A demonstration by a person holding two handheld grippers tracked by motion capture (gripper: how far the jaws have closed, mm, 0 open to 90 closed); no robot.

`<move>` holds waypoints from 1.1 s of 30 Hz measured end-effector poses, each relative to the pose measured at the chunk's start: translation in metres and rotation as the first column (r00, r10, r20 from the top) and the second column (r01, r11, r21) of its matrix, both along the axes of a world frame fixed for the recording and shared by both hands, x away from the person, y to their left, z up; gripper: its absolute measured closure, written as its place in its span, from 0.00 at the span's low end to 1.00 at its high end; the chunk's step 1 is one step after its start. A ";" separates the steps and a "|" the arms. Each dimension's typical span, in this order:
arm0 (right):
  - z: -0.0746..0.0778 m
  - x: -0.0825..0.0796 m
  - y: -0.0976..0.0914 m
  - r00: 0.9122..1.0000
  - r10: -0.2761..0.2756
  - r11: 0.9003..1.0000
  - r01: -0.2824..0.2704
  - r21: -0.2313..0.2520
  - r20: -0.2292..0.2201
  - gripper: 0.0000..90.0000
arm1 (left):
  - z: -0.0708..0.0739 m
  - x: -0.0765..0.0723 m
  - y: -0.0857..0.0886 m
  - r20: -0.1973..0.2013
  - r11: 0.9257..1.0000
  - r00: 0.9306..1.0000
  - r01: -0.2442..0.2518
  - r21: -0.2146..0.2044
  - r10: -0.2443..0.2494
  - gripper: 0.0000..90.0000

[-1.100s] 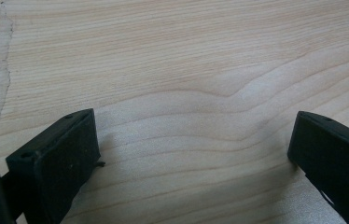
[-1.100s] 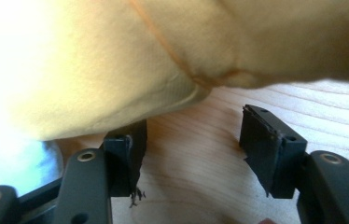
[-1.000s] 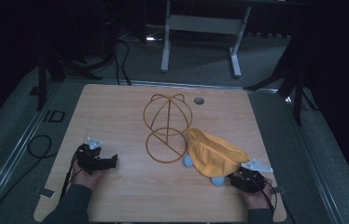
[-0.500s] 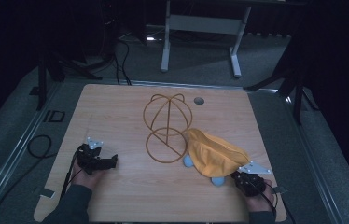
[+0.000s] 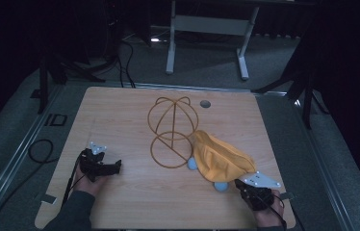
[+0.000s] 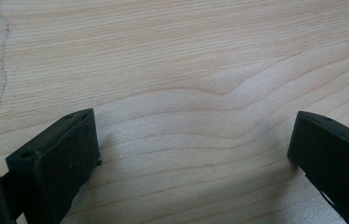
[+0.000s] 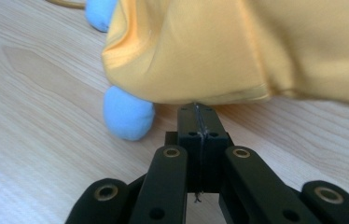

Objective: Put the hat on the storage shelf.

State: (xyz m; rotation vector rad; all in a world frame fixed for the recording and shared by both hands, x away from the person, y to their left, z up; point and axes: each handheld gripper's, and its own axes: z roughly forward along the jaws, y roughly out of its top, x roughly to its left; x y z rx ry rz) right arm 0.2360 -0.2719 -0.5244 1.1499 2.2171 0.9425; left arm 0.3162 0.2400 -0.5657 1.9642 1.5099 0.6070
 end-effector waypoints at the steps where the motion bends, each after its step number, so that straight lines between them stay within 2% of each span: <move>1: 0.002 -0.001 0.001 1.000 0.008 1.000 -0.008 0.004 0.003 1.00 | 0.000 0.000 0.000 0.000 1.000 1.000 0.000 -0.001 0.000 0.02; 7: 0.011 -0.006 0.007 0.999 0.045 0.998 -0.046 0.038 0.029 1.00 | 0.000 0.000 0.000 0.000 1.000 1.000 0.000 -0.001 0.000 0.02; 8: 0.014 -0.005 0.011 0.998 0.059 0.995 -0.062 0.079 0.035 1.00 | 0.000 0.000 0.000 0.000 1.000 1.000 0.000 -0.001 0.000 0.02; 16: 0.026 0.013 0.034 0.992 0.105 0.991 -0.110 0.078 0.066 1.00 | 0.000 0.000 0.000 0.000 1.000 1.000 0.000 -0.001 0.000 0.02; 19: 0.027 0.026 0.050 0.989 0.125 0.989 -0.130 0.068 0.074 1.00 | 0.000 0.000 0.000 0.000 1.000 1.000 0.000 -0.001 0.000 0.02; 23: 0.026 0.035 0.063 0.989 0.120 0.991 -0.124 0.052 0.085 1.00 | 0.000 0.000 0.000 0.000 1.000 1.000 0.000 -0.001 0.000 0.02; 26: 0.025 0.044 0.070 0.992 0.096 0.994 -0.099 0.039 0.084 1.00 | 0.000 0.000 0.000 0.000 1.000 1.000 0.000 -0.001 0.000 0.02; 33: 0.020 0.060 0.069 0.996 0.025 1.000 -0.025 0.007 0.083 1.00 | 0.000 0.000 0.000 0.000 1.000 1.000 0.001 -0.001 -0.001 0.02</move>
